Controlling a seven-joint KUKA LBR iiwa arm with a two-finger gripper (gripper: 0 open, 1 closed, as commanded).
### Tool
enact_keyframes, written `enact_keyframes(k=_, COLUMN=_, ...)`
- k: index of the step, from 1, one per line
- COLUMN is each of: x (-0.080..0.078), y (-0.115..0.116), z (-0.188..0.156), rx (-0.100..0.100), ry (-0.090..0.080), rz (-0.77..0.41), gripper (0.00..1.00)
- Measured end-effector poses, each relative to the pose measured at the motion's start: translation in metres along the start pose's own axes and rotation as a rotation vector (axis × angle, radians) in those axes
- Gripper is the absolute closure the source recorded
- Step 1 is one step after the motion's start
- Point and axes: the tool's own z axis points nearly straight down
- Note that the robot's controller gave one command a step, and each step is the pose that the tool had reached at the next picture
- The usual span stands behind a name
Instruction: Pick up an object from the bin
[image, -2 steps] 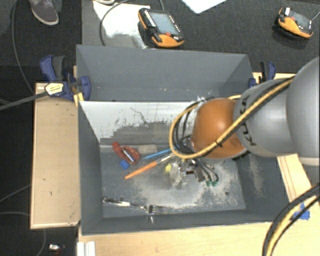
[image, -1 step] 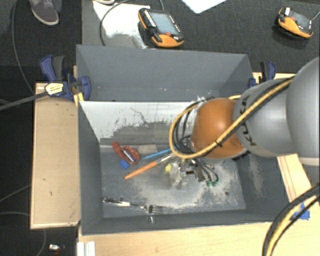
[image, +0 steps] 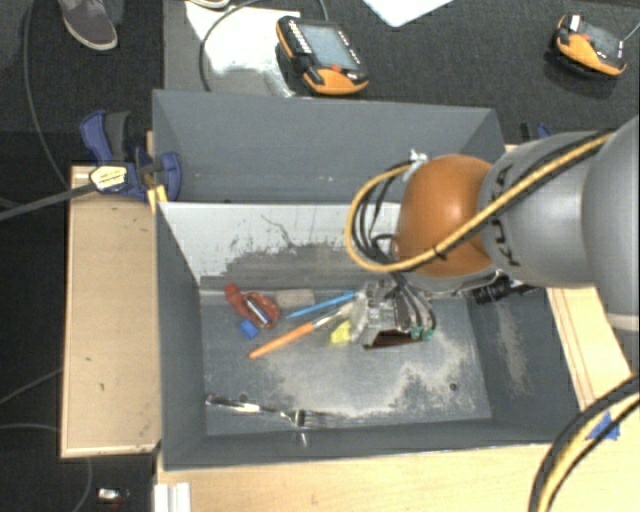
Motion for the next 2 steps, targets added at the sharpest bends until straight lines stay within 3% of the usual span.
enact_keyframes(k=1, x=0.019, y=-0.035, z=0.003, rx=0.000, ry=-0.002, rz=0.092, gripper=1.00)
enact_keyframes(k=2, x=0.009, y=-0.070, z=0.034, rx=-0.004, ry=-0.011, rz=0.295, gripper=1.00)
